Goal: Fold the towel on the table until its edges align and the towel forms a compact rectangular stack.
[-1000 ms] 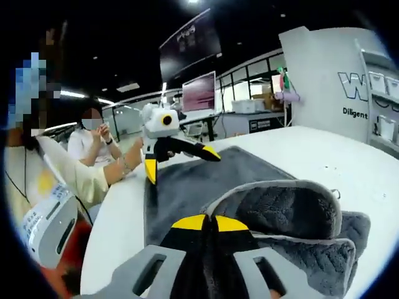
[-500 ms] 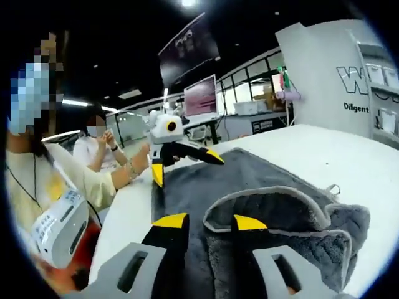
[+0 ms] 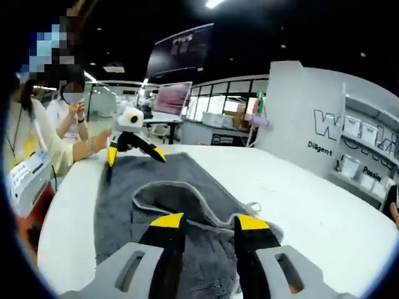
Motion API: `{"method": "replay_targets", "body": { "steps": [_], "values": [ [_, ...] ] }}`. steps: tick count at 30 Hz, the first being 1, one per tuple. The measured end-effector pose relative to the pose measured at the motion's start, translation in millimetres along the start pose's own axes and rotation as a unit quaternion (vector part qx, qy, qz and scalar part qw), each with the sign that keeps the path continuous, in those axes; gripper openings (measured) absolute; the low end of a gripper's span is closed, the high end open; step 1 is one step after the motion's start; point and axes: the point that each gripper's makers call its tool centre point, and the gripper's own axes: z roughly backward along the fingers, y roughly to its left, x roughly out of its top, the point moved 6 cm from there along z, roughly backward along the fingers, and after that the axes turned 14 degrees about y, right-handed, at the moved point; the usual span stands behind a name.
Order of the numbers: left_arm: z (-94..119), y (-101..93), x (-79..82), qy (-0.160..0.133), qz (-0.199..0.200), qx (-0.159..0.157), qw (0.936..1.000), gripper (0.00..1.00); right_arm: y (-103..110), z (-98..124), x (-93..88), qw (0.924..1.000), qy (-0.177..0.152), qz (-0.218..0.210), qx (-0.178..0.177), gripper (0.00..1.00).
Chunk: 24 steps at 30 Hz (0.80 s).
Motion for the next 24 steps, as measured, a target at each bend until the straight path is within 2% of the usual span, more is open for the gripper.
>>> {"method": "replay_targets", "body": {
  "steps": [3,5,7,11,12,14,15,19,24],
  "values": [
    [-1,-0.8,-0.3,0.000,0.000,0.000,1.0000,0.92,-8,-10,-10.7,0.9999,-0.002,-0.013,0.008,0.27],
    [0,-0.1,-0.4,0.001,0.000,0.001,1.0000,0.92,-18,-14,-14.3,0.9996,0.007,-0.021,-0.019,0.27],
    [0,0.1,-0.7,0.002,-0.001,0.002,1.0000,0.92,-23,-17,-15.2,0.9994,0.010,-0.021,-0.026,0.27],
    [0,-0.9,-0.8,0.001,-0.001,0.001,1.0000,0.92,-25,-27,-20.7,0.9990,0.024,-0.038,-0.002,0.26],
    [0,-1.1,-0.9,0.001,-0.001,0.001,1.0000,0.92,-24,-29,-21.6,0.9989,0.024,-0.041,0.001,0.24],
    [-1,-0.8,-1.2,0.002,-0.001,0.001,1.0000,0.92,-23,-30,-23.8,0.9988,0.027,-0.042,0.001,0.06],
    [-1,-0.7,-1.4,0.003,-0.001,0.001,1.0000,0.92,-24,-29,-24.1,0.9991,0.027,-0.031,-0.006,0.00],
    [-1,-0.9,-1.1,0.002,0.000,-0.001,1.0000,0.92,-22,-20,-19.8,0.9994,0.013,-0.031,-0.011,0.00],
    [-2,-0.4,-2.3,0.005,0.000,0.000,1.0000,0.92,-30,0,-13.8,0.9981,-0.008,-0.032,-0.052,0.00]
  ]
}}
